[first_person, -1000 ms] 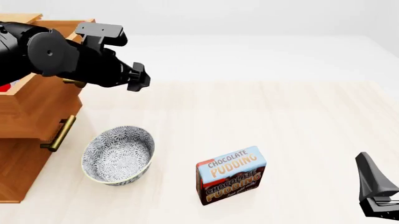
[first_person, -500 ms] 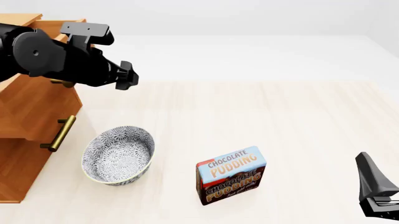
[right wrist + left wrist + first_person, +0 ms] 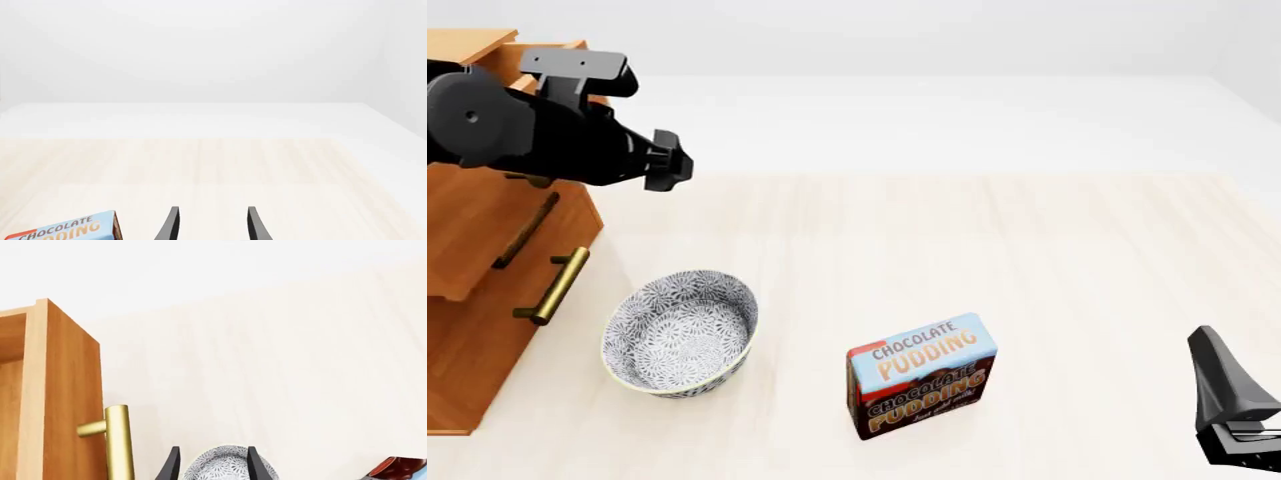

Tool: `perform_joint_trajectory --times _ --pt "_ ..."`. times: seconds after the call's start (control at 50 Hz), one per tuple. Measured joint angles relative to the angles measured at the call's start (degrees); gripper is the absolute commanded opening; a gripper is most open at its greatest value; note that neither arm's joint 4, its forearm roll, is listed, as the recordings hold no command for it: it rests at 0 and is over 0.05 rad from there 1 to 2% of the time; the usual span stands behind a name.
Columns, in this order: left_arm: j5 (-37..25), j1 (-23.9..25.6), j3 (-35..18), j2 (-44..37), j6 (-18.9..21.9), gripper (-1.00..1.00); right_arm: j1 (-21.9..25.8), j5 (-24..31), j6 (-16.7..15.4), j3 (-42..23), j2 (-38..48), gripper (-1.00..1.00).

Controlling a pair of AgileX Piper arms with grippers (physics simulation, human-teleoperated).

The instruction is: Put the butter at the back in the top drawer of the cabinet and close it.

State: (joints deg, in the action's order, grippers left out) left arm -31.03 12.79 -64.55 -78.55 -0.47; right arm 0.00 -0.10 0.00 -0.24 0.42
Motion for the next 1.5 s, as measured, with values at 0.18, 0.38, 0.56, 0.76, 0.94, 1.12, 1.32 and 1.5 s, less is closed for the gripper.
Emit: perform_joint_trajectory --times 0.18,0.38,0.56,0.76,0.94,1.12,1.32,1.5 --pt "0.4 -1.5 0.3 0.0 -0.3 1.00 0.0 0.0 0.0 0.0 0.0 1.00" --pt "0.7 -3.2 0.3 -0.1 -0.9 1.00 0.0 0.0 0.0 0.0 0.0 1.00" --pt "1.3 -5.0 0.3 -0.2 -1.1 1.00 0.0 0.0 0.0 0.0 0.0 1.00" --pt "2.3 -6.9 0.5 -0.4 -1.1 1.00 0.0 0.0 0.0 0.0 0.0 1.00" --pt "3.5 -8.5 1.0 -0.3 -0.9 1.00 0.0 0.0 0.0 0.0 0.0 1.00" --pt "4.4 -9.6 1.5 -0.2 -0.5 1.00 0.0 0.0 0.0 0.0 0.0 1.00" --pt "5.0 -10.6 1.8 -0.3 -0.2 1.00 0.0 0.0 0.0 0.0 0.0 1.00" --pt "5.4 -11.3 2.0 -0.3 -0.2 1.00 0.0 0.0 0.0 0.0 0.0 1.00"
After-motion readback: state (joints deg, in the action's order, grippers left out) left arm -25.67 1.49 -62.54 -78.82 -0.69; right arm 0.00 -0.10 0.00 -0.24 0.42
